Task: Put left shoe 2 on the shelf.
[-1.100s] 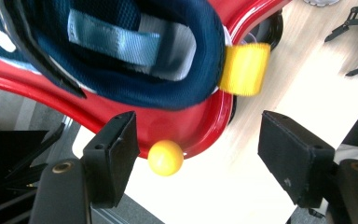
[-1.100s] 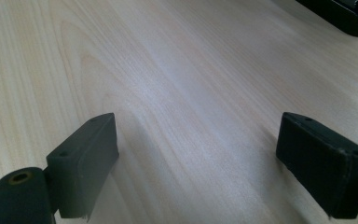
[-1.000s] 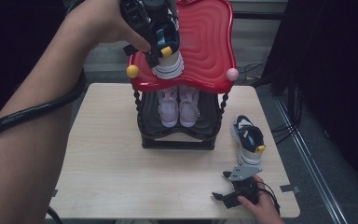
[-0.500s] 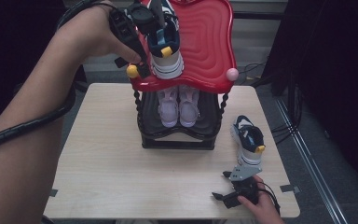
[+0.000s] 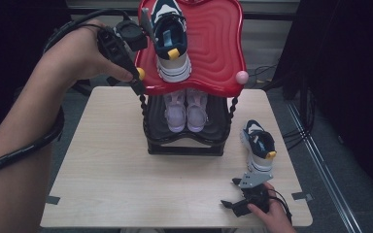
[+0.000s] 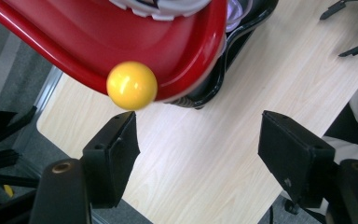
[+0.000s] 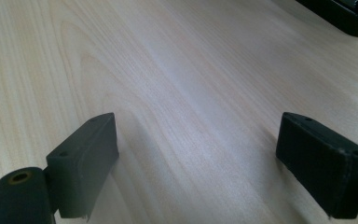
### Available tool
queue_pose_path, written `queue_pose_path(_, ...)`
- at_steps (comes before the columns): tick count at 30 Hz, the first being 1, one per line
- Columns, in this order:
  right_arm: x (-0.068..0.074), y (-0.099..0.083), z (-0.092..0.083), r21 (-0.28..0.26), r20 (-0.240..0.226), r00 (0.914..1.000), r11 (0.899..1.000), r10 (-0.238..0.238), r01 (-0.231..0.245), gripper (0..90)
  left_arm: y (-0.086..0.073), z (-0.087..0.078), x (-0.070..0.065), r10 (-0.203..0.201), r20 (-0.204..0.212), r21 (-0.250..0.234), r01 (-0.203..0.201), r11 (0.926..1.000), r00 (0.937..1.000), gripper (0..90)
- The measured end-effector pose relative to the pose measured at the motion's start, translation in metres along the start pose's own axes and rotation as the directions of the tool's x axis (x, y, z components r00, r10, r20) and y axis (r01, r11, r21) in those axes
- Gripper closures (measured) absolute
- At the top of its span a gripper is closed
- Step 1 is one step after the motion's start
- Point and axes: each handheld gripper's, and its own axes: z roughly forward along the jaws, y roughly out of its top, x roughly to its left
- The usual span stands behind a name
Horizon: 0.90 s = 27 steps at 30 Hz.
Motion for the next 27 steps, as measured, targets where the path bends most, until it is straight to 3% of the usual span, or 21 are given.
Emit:
queue_pose_path(11, 0.0, 0.0, 0.0, 0.001, 0.0, 1.0, 1.0, 0.002, -0.002, 11.9, -0.023, 0.007, -0.004, -0.037, 0.013, -0.014, 0.037, 0.9992, 0.9992, 28.6)
queue_pose_path(13, 0.0, 0.0, 0.0, 0.001, 0.001, 1.0, 1.0, 0.002, -0.002, 12.0, -0.026, 0.009, -0.003, -0.028, 0.018, -0.018, 0.029, 0.9994, 0.9994, 28.6)
queue_pose_path(27, 0.001, 0.0, 0.0, 0.003, 0.003, 1.0, 1.0, 0.004, -0.004, 12.0, -0.053, 0.034, -0.008, -0.051, 0.047, -0.005, 0.052, 0.9986, 0.9976, 28.9)
